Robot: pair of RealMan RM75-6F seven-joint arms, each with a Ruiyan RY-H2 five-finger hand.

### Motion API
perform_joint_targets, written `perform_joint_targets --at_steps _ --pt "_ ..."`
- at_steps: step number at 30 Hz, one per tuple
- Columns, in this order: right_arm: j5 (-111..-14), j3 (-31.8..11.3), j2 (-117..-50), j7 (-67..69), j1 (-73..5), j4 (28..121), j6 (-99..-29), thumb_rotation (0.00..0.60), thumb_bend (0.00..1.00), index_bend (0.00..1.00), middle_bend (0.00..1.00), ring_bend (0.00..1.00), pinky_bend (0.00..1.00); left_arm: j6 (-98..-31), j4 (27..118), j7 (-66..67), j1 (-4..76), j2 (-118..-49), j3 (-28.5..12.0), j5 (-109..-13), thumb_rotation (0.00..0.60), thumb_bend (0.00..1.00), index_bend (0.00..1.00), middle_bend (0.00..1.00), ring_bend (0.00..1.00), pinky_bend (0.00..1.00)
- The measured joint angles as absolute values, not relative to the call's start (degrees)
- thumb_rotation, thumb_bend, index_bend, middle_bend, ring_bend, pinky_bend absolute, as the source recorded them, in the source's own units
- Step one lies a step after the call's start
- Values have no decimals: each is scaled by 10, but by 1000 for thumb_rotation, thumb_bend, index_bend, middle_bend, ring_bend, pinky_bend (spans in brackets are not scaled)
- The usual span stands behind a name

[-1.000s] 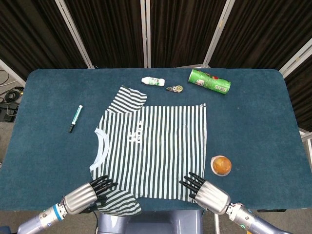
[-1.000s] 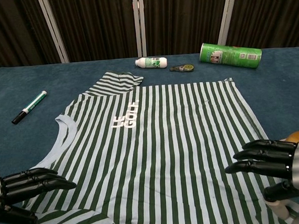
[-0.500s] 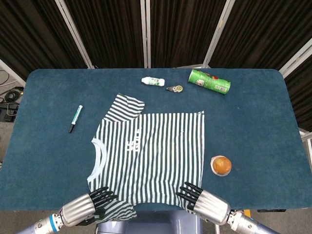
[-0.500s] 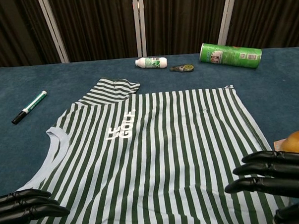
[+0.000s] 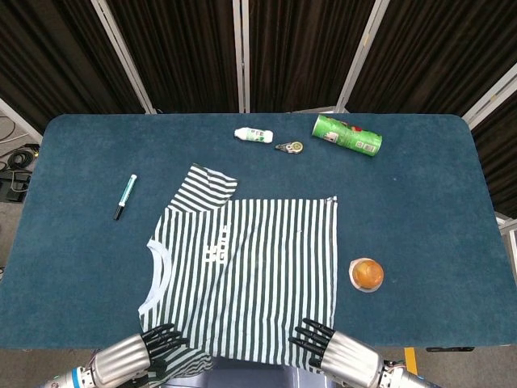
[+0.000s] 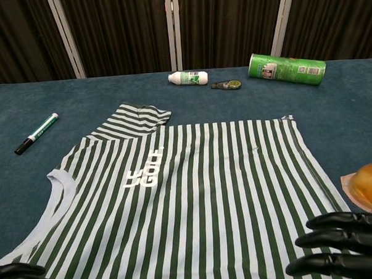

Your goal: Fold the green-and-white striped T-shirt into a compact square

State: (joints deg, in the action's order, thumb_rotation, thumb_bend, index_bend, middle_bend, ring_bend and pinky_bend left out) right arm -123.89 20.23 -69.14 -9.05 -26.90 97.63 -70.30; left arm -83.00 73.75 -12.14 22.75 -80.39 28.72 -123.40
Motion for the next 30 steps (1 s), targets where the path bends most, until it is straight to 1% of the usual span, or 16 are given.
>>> perform_joint_targets --at_steps 9,17,23,30 --pt "-1255 212 -689 -94 -265 985 -703 600 480 756 101 0 0 -835 736 -122 223 -793 300 -1247 600 582 839 0 0 0" --pt "-1261 213 -691 -95 -262 985 -703 600 480 757 99 0 0 -840 737 -126 221 -788 301 -1252 600 582 840 0 0 0" --pt "-1259 211 -691 -95 -261 986 -701 600 480 757 97 0 0 -841 734 -131 220 -790 299 -1252 600 583 841 0 0 0" --pt "-1250 202 -692 -90 -261 980 -703 600 480 757 98 0 0 -842 738 -136 221 -792 288 -1245 600 585 841 0 0 0"
